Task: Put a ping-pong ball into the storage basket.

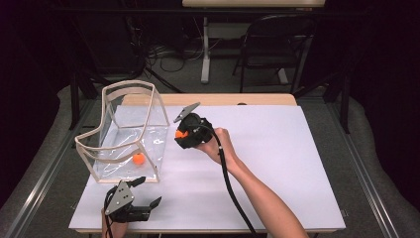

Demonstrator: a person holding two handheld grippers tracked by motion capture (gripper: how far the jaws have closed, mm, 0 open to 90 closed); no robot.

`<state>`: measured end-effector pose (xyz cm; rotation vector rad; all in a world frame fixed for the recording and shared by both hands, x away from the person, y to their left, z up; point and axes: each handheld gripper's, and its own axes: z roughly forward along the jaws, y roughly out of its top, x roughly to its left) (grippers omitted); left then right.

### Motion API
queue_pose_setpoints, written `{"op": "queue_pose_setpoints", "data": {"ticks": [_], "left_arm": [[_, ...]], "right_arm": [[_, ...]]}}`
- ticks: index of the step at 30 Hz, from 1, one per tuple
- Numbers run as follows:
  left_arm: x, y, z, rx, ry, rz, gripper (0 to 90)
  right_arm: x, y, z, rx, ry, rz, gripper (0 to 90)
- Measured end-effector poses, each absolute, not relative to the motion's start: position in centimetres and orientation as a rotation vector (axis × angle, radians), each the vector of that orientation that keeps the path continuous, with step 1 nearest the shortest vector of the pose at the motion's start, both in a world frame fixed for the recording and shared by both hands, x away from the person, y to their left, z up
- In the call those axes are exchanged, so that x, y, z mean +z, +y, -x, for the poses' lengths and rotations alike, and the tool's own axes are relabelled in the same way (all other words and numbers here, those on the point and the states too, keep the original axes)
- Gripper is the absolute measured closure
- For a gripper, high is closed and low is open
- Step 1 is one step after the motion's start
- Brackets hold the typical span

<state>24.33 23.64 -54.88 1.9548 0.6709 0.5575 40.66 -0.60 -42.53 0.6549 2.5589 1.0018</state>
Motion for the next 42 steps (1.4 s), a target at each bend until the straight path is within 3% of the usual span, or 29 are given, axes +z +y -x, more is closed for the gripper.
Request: {"op": "queue_pose_setpoints", "data": {"ticks": [42], "left_arm": [[-54.8,23.7,-24.3,0.561,0.671,-1.952,16.1]], "right_arm": [[-38.9,-0.3,-41.3,1.024,2.563,-0.644,50.6]]}}
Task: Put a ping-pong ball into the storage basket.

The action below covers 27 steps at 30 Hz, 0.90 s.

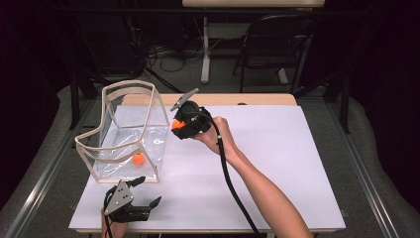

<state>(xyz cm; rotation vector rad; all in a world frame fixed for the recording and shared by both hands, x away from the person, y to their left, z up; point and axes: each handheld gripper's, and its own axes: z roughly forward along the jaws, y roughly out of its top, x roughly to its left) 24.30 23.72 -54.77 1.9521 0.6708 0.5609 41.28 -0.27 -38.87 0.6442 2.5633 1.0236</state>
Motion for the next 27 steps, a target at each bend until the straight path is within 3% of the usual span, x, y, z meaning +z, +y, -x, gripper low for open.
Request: {"op": "queue_pose_setpoints", "data": {"ticks": [27], "left_arm": [[-54.7,23.7,-24.3,0.564,0.669,-1.951,16.1]], "right_arm": [[-36.4,0.0,-41.6,1.034,2.544,-0.634,50.7]]}}
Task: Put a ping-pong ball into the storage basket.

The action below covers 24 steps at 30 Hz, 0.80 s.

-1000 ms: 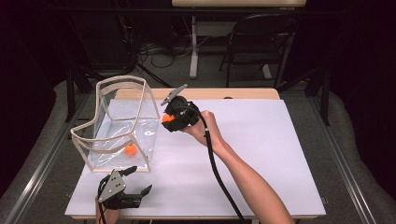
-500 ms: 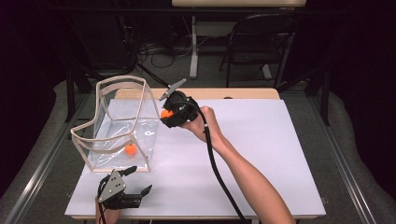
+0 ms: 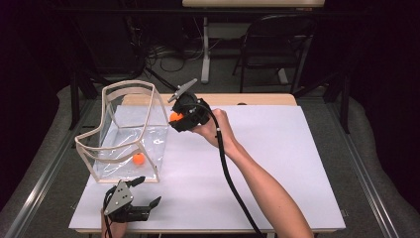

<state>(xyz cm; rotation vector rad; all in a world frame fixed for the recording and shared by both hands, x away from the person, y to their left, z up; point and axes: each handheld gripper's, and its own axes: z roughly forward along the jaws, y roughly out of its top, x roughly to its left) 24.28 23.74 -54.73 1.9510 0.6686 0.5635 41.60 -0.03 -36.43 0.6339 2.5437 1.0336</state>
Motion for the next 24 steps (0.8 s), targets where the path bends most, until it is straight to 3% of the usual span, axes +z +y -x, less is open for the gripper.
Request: {"op": "queue_pose_setpoints", "data": {"ticks": [24], "left_arm": [[-54.7,23.8,-24.3,0.568,0.668,-1.95,16.1]], "right_arm": [[-34.6,0.4,-41.9,1.054,2.51,-0.621,50.7]]}}
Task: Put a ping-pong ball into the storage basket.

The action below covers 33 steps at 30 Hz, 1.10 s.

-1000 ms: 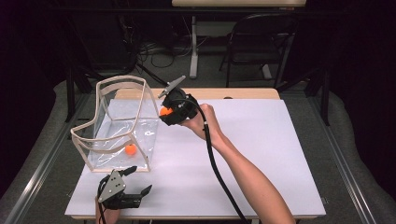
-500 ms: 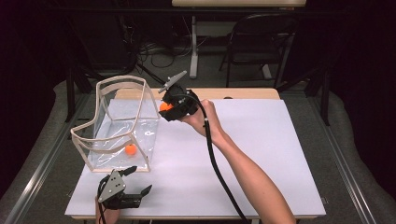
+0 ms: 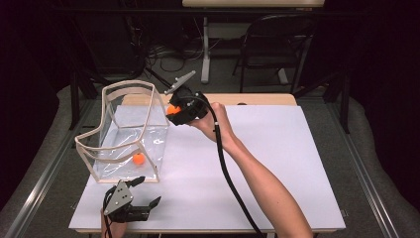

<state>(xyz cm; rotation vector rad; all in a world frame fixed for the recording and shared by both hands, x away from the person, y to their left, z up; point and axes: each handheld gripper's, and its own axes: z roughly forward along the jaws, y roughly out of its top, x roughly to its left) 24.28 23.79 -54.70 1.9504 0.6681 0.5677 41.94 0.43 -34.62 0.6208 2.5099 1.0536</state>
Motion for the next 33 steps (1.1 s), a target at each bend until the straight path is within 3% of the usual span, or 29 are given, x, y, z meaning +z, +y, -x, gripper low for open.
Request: {"op": "queue_pose_setpoints", "data": {"ticks": [33], "left_arm": [[-54.7,23.8,-24.3,0.563,0.671,-1.945,16.1]], "right_arm": [[-32.6,2.9,-41.9,1.094,2.492,-0.57,50.7]]}}
